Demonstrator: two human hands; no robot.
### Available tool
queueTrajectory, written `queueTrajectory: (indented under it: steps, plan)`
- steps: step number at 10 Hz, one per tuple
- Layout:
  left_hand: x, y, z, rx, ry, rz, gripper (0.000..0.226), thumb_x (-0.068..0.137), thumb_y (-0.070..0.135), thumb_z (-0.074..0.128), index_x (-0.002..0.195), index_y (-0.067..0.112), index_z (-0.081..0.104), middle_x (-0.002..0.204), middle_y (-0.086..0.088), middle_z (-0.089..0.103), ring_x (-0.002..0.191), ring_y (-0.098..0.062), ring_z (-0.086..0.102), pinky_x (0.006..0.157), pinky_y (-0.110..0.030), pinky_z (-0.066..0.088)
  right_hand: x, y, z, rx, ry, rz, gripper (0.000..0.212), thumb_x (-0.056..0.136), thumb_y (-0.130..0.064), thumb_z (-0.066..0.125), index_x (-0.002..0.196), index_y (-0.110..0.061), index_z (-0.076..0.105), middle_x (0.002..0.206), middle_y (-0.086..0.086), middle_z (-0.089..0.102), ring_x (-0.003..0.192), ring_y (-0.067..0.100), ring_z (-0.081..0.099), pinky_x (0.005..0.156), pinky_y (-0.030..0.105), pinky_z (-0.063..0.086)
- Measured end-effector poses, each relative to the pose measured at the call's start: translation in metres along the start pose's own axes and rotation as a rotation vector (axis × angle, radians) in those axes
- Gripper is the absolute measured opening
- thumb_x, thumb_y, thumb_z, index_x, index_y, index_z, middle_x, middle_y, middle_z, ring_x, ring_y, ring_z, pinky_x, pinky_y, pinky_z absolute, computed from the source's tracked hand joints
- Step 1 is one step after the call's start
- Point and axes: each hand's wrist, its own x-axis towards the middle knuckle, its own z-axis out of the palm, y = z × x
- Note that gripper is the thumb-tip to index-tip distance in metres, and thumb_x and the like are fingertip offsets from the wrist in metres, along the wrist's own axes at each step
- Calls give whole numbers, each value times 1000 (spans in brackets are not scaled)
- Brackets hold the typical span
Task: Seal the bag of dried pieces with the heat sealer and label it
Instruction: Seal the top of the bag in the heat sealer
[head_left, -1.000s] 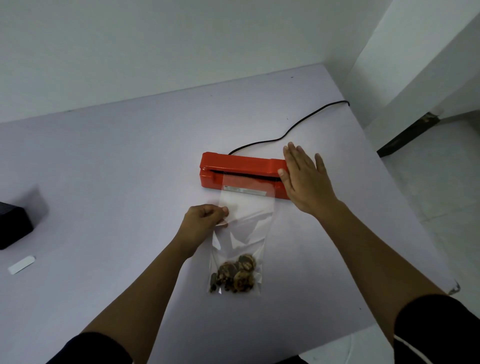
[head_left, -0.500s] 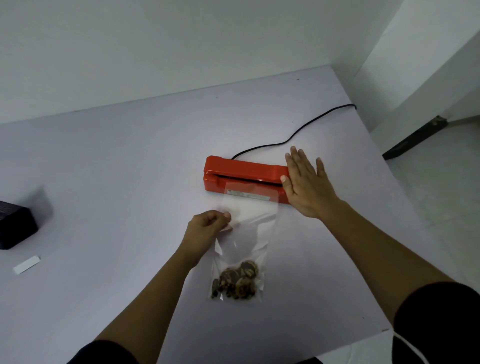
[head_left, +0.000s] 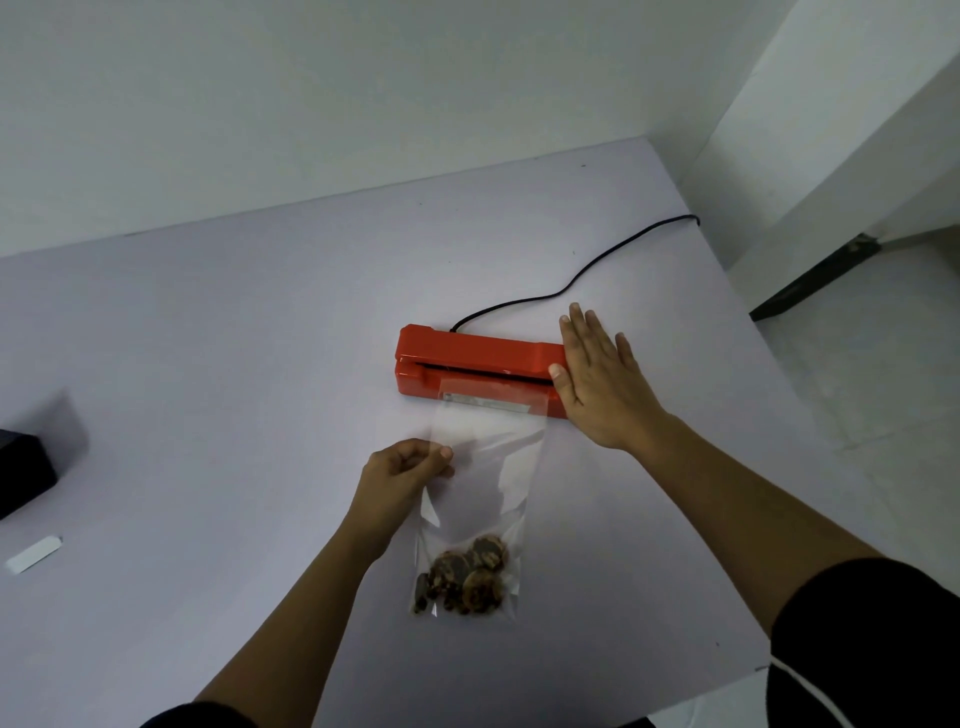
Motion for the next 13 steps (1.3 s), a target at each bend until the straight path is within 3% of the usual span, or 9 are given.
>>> queueTrajectory:
  steps: [6,9,13]
  plan:
    - [-2,-1,4,26,19,-9,22,87,27,63,80,9,73,77,-1,74,71,-1,64,72,-20,44,0,1,1,28,12,-9,60,99,-39,17,147,-12,-8,157,5,-14,144,19,-14,116,39,-6]
    - [-1,2,5,12,23,-9,22,87,22,63,76,6,73,66,5,71,64,2,61,67,-18,42,0,2,1,28,20,-15,60,99,-39,17,147,-11,-7,157,6,-14,144,19,-13,116,39,-5]
    - [1,-1,5,4,14,-5,22,87,22,63,77,5,73,68,3,71,67,-2,63,70,-19,44,1,2,2,18,27,-18,60,99,-39,17,147,-11,-7,157,6,-14,144,19,-13,115,38,-7]
